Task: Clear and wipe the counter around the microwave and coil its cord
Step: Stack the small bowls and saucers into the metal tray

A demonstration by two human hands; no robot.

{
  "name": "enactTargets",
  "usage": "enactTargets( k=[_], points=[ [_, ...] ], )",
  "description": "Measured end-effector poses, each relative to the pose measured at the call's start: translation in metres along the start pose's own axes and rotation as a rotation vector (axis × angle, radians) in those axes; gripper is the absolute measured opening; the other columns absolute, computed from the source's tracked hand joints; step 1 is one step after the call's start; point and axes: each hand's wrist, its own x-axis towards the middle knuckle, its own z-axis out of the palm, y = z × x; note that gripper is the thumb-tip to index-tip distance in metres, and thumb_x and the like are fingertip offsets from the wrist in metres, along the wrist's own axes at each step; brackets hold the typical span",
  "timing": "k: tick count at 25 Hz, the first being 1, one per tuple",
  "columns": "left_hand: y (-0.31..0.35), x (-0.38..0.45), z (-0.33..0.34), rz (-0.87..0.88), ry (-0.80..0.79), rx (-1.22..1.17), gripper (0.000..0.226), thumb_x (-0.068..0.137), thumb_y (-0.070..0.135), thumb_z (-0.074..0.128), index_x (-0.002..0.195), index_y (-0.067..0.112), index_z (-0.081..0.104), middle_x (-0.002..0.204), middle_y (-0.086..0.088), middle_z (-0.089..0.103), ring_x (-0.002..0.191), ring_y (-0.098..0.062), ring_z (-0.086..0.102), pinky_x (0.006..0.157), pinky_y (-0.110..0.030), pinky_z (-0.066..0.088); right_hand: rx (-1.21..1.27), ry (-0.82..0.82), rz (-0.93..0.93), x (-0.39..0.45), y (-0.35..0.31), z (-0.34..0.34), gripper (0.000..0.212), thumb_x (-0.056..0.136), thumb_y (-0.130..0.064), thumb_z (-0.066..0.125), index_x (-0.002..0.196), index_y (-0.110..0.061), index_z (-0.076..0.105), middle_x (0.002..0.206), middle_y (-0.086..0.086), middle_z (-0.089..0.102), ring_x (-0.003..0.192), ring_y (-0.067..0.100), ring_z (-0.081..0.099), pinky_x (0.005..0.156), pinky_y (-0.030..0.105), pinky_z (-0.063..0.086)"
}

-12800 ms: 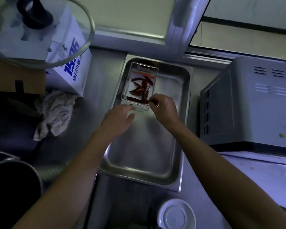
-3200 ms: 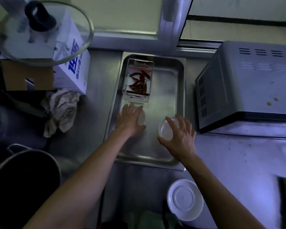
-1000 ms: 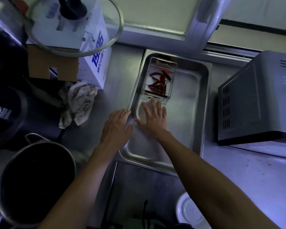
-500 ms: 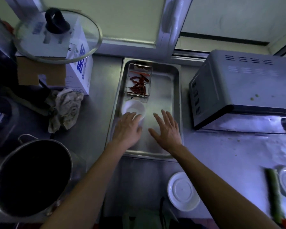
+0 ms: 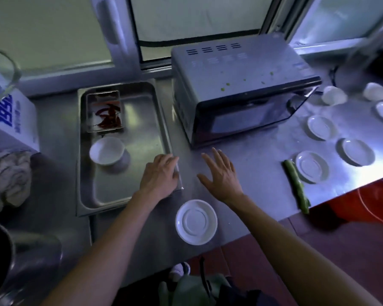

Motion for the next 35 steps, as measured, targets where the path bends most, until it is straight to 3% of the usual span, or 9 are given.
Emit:
enactTargets(
  k=[7, 15, 20, 27, 35],
  points=[
    [0.141, -0.009, 0.027, 0.168, -0.040, 0.062, 0.056, 0.094, 0.037, 0.053, 0.147, 0.022, 0.042, 0.152, 0.001, 0.039, 0.139, -0.021, 0.034, 0.106, -0.042, 0.039, 0.035, 0.057, 0.197, -0.110, 0.115, -0.042, 0.068, 0.097, -0.057, 0.046, 0.155, -0.029, 0.024, 0.165, 0.006, 0.016, 0.153, 0.027, 0.010, 0.119, 0.047, 0.020],
    [0.305, -0.014, 0.053, 0.400, -0.005, 0.102, 0.054, 0.093, 0.041, 0.055, 0.144, 0.024, 0.046, 0.151, 0.003, 0.043, 0.138, -0.018, 0.035, 0.108, -0.035, 0.034, 0.043, 0.178, 0.417, -0.221, 0.224, -0.099, 0.069, 0.093, -0.053, 0.055, 0.153, -0.030, 0.030, 0.164, 0.007, 0.022, 0.151, 0.028, 0.018, 0.117, 0.045, 0.022],
    [0.394, -0.007, 0.063, 0.533, -0.047, 0.101, 0.053, 0.091, 0.039, 0.056, 0.141, 0.025, 0.047, 0.148, 0.002, 0.045, 0.136, -0.021, 0.039, 0.104, -0.044, 0.039, 0.042, 0.276, 0.564, -0.272, 0.271, -0.122, 0.066, 0.091, -0.053, 0.053, 0.150, -0.030, 0.034, 0.162, 0.004, 0.026, 0.152, 0.025, 0.015, 0.117, 0.046, 0.026],
    [0.470, 0.024, 0.089, 0.694, -0.142, 0.096, 0.054, 0.092, 0.037, 0.058, 0.143, 0.022, 0.047, 0.145, 0.000, 0.048, 0.135, -0.022, 0.040, 0.108, -0.044, 0.037, 0.057, 0.264, 0.723, -0.293, 0.325, -0.131, 0.067, 0.093, -0.052, 0.053, 0.153, -0.032, 0.030, 0.165, 0.004, 0.018, 0.153, 0.024, 0.010, 0.119, 0.044, 0.019],
    [0.546, 0.111, 0.102, 0.746, -0.213, 0.041, 0.054, 0.096, 0.038, 0.049, 0.147, 0.024, 0.039, 0.151, 0.002, 0.041, 0.138, -0.022, 0.034, 0.107, -0.045, 0.036, -0.019, 0.193, 0.802, -0.263, 0.395, -0.172, 0.068, 0.096, -0.051, 0.049, 0.156, -0.032, 0.023, 0.167, 0.001, 0.009, 0.154, 0.019, 0.001, 0.121, 0.041, 0.012]
  ],
)
